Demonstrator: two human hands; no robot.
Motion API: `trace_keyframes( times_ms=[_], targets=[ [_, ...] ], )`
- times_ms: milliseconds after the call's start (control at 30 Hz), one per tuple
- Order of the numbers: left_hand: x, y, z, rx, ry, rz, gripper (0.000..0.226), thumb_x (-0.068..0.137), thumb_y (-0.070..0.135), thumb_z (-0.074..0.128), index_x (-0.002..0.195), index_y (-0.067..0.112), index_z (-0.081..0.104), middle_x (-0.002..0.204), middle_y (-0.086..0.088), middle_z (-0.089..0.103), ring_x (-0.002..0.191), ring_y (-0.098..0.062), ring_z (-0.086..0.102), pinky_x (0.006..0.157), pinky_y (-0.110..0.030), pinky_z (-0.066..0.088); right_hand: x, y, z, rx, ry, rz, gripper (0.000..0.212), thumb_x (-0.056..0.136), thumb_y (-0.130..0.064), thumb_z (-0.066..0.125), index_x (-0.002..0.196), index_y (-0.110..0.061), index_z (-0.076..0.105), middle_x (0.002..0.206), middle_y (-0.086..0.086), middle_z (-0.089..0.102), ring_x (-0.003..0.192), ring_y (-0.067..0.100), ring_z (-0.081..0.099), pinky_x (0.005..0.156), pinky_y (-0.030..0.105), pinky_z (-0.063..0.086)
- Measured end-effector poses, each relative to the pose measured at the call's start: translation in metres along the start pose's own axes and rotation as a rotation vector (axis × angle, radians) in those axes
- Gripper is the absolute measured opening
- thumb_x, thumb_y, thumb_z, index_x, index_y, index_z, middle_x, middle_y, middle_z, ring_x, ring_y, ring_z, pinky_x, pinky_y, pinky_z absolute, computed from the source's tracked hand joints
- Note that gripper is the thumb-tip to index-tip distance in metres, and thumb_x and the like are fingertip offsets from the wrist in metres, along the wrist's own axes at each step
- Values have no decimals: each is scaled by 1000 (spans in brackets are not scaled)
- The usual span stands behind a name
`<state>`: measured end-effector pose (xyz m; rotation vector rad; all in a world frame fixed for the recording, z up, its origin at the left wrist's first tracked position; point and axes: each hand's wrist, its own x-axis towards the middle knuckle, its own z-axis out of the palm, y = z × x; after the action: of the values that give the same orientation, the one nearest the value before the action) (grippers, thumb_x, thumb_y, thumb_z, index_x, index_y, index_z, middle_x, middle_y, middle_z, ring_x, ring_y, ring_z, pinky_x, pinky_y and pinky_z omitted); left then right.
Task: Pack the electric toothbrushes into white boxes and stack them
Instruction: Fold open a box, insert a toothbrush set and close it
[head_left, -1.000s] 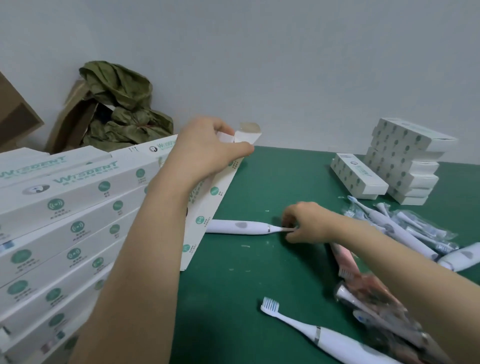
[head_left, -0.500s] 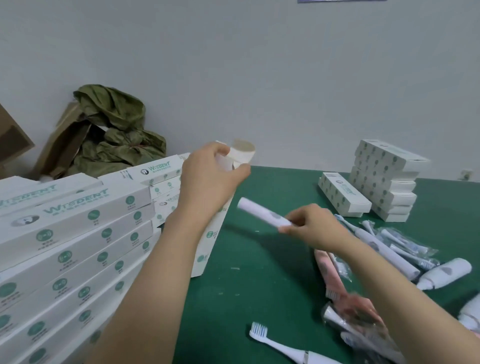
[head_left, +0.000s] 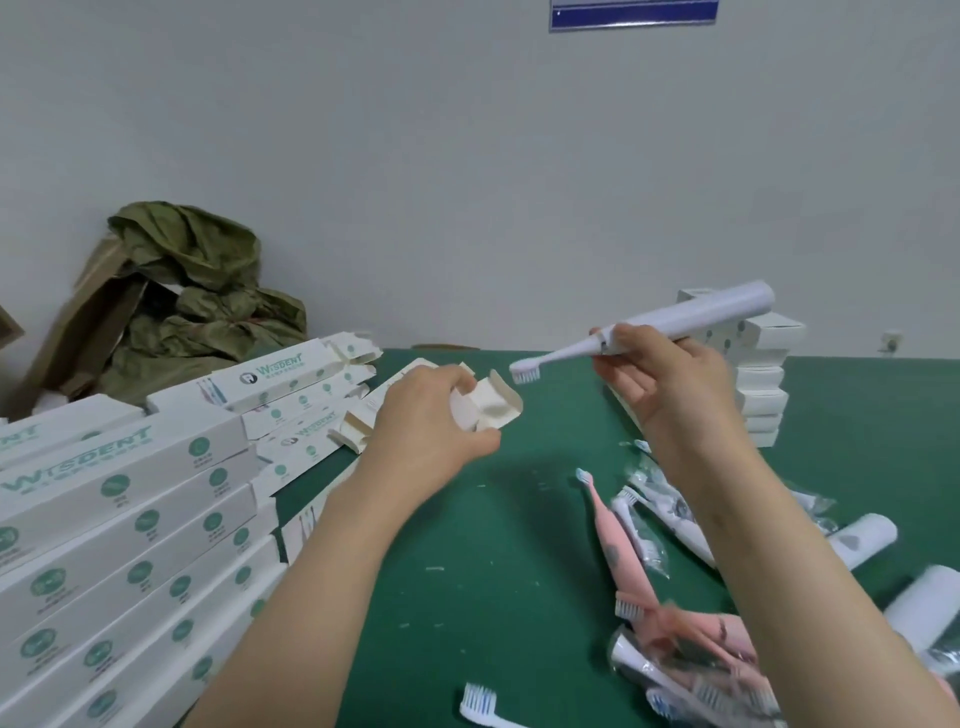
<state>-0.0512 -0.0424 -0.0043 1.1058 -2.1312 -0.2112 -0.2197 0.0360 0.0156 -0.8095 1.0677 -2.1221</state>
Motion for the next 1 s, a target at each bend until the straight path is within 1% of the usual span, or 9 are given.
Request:
trace_keyframes(
  times_ms=[100, 167, 233, 367, 533, 667, 767, 867, 1000],
  targets=[
    [-3, 7, 2, -69, -7, 55, 42, 71, 31, 75, 110, 23, 63, 100, 7, 56, 87, -10, 44, 63, -16, 28, -7, 0, 8, -153, 29, -58, 6, 80, -3, 66, 84, -3, 60, 90, 22, 69, 81, 26, 71, 87, 36, 56],
    [-5, 14, 3, -132, -14, 90, 40, 70, 31, 75, 107, 26, 63, 98, 11, 57, 86, -7, 45, 67, -2, 30, -12, 8, 13, -277, 48, -79, 17, 78, -5, 69, 93, 1, 62, 82, 11, 70, 75, 16, 70, 87, 35, 56],
    [-6, 20, 5, -164, -19, 111, 37, 69, 32, 74, 104, 28, 63, 98, 11, 59, 85, -6, 47, 68, 1, 30, -16, 13, 16, -381, 8, -82, 20, 78, -8, 70, 95, 1, 64, 71, 1, 65, 69, 12, 65, 80, 30, 56],
    [-9, 26, 9, -236, -25, 96, 32, 69, 33, 73, 98, 29, 63, 93, 10, 61, 81, -1, 51, 65, -5, 35, -20, 9, 15, -702, -207, -102, 8, 85, -27, 66, 81, -20, 68, 71, -12, 68, 68, 0, 58, 65, 15, 44],
    [-9, 26, 7, -287, 28, 92, 40, 66, 32, 76, 105, 29, 64, 92, 22, 55, 85, 10, 49, 70, 3, 32, -16, -5, 9, -542, -83, -216, 21, 86, -20, 67, 106, -19, 61, 70, -11, 60, 59, -1, 55, 59, 13, 46],
    [-8, 28, 6, -298, 90, 89, 47, 67, 31, 78, 112, 27, 65, 102, 18, 58, 89, 2, 48, 75, -1, 33, -17, -7, 10, -567, -82, -326, 13, 82, -10, 70, 88, -21, 65, 71, -8, 64, 62, 2, 56, 62, 18, 48],
    [-3, 30, -7, -360, 205, 76, 49, 70, 35, 78, 116, 27, 63, 107, 18, 60, 96, 1, 51, 85, -14, 39, -14, -9, 11, -683, -108, -285, 14, 83, -12, 67, 75, -23, 66, 69, -7, 65, 65, 5, 58, 72, 32, 53],
    [-4, 25, -17, -390, 271, 47, 46, 72, 37, 78, 115, 26, 63, 102, 20, 58, 91, 2, 51, 80, -9, 40, -14, -3, 1, -904, -198, -160, 15, 82, -10, 65, 71, -19, 67, 67, -1, 67, 62, 10, 58, 72, 37, 55],
    [-4, 20, -20, -396, 269, 34, 46, 73, 35, 78, 115, 25, 63, 102, 18, 58, 93, -3, 53, 86, -22, 45, -16, -8, -25, -1606, -599, 167, 9, 77, -25, 75, 83, -20, 71, 87, 2, 73, 75, 16, 67, 70, 31, 56]
  ],
)
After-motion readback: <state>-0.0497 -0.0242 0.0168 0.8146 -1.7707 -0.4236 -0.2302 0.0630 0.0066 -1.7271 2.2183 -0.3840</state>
